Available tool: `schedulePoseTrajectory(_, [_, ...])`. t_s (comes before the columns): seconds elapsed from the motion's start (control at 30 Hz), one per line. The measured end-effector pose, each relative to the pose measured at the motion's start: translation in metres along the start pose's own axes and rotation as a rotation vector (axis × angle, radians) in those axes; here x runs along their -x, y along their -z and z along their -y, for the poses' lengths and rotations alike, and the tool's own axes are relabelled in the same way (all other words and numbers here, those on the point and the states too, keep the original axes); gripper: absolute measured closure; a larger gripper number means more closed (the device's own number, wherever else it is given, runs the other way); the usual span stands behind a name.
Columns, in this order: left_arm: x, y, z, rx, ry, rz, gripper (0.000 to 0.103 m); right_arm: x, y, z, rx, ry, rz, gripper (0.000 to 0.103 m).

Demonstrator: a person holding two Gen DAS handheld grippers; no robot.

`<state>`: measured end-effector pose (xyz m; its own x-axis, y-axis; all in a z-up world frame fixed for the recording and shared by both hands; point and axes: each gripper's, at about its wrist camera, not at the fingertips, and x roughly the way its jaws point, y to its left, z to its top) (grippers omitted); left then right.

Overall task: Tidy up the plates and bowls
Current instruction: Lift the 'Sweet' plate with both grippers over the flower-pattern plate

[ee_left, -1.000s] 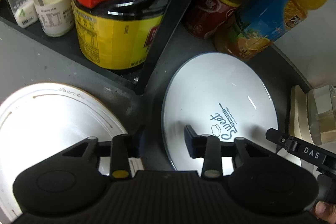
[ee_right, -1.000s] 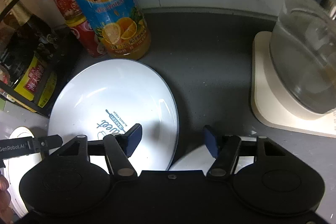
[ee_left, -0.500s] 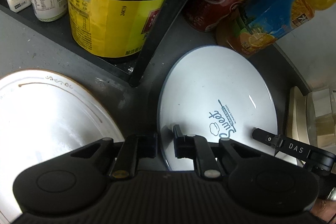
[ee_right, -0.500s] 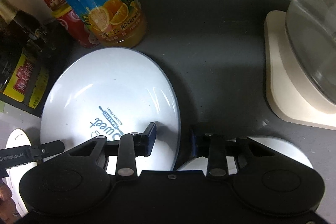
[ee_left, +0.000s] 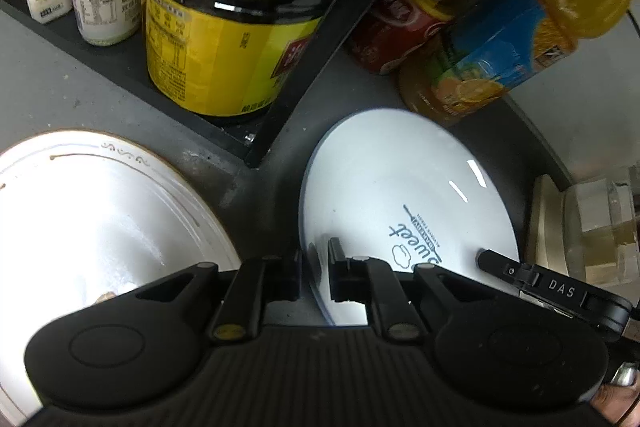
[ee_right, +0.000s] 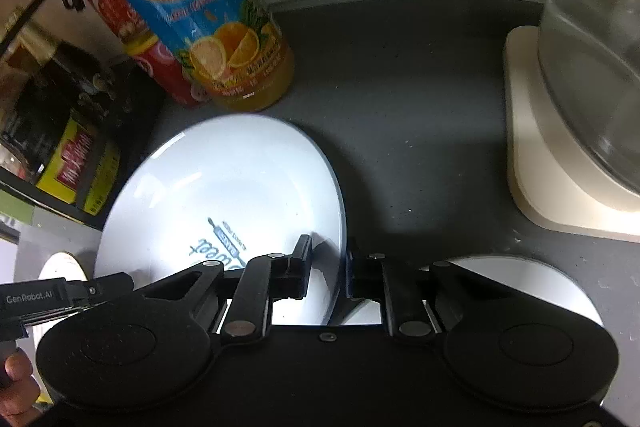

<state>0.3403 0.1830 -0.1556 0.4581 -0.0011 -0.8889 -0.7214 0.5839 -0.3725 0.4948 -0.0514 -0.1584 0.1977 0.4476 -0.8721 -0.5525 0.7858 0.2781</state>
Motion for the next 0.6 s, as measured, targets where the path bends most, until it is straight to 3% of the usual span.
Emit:
schedulePoseTrajectory(0.27, [0.024, 0.006, -0.007, 0.006, 0.006, 0.03, 0.094, 0.021, 0.006, -0.001, -0.006, -0.087, 0.02, 0.094])
schedulePoseTrajectory(0.6, [0.057, 0.023, -0.013, 0.014, 0.022, 0.059, 0.094, 0.048, 0.026, -0.015, 0.006, -0.127, 0.049, 0.093])
